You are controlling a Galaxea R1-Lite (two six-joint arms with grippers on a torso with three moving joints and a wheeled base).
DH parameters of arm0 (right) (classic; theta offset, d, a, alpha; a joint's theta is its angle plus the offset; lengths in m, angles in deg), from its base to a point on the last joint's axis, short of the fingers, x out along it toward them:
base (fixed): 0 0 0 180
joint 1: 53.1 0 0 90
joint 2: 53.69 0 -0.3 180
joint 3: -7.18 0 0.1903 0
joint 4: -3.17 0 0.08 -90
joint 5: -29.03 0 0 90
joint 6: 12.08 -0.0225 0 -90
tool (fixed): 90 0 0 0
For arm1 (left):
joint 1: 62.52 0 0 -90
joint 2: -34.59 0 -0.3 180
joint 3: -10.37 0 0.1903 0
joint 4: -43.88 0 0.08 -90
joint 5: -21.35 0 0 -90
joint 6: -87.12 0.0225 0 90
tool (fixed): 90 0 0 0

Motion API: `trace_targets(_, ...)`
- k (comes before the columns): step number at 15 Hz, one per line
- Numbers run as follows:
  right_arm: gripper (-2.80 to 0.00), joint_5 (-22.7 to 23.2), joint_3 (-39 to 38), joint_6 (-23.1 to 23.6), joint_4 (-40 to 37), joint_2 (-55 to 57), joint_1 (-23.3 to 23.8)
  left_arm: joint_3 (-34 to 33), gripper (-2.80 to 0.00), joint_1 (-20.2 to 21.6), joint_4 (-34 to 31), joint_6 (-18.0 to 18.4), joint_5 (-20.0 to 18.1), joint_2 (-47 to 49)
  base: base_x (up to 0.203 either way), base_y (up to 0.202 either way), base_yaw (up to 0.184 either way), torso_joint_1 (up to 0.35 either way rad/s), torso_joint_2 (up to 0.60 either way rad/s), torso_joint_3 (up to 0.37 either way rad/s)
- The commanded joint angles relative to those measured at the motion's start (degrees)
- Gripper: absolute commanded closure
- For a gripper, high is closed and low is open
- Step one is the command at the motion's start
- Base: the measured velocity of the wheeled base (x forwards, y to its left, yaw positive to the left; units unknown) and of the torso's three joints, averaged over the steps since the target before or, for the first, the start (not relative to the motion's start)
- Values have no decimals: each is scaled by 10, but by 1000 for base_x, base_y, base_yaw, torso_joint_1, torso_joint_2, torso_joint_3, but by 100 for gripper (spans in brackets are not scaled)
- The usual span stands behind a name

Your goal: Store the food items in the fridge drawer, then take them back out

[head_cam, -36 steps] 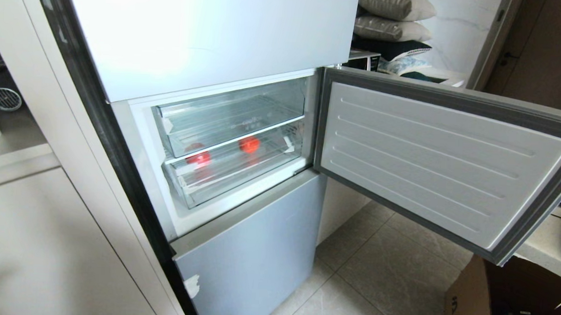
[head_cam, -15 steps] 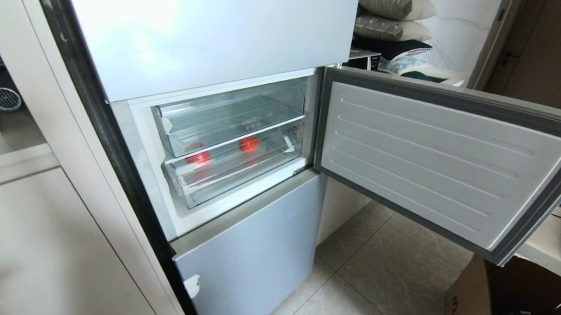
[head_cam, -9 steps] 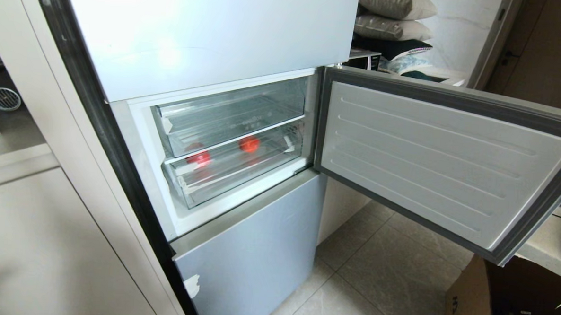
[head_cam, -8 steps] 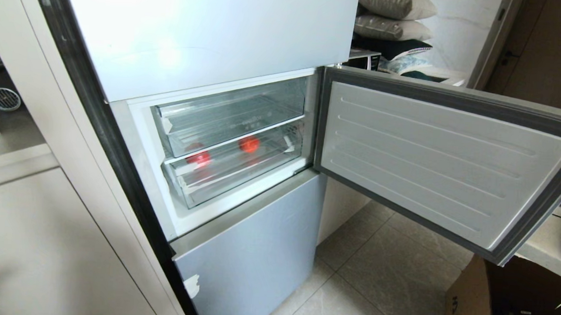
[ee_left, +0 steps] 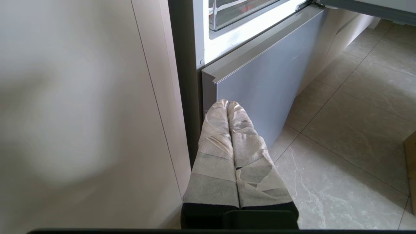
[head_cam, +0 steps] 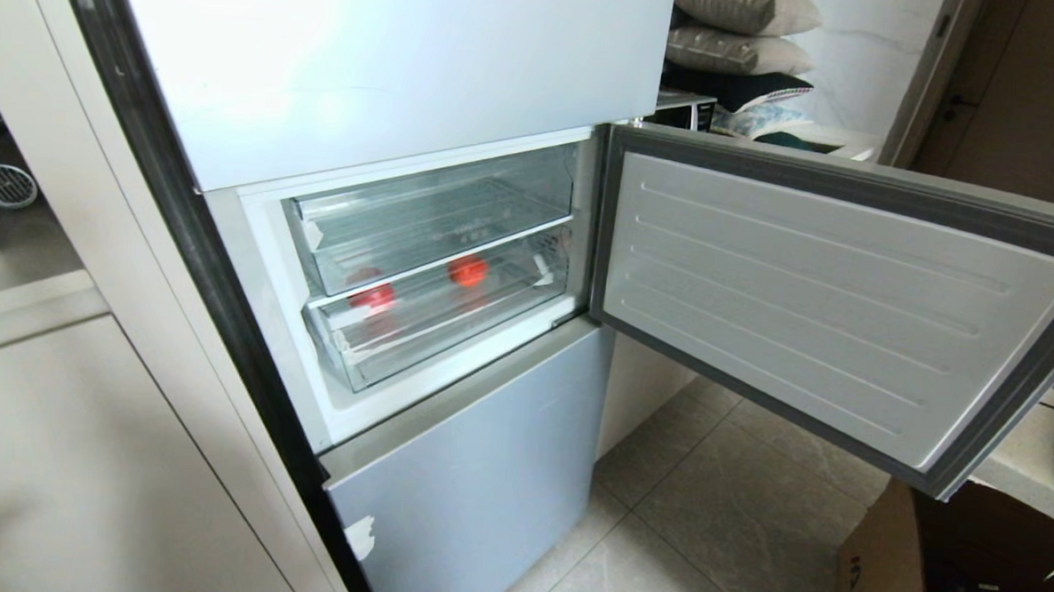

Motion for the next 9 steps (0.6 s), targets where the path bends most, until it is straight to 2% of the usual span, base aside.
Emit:
trace_targets(1,0,17,-30,-4,2,-31,-1,0,0,0,0,0,0,1,0,0,0,0,0,0)
trace_targets(9,0,89,-194,-3,8,-193,2,0,0,0,0,0,0,1,0,0,0,0,0,0)
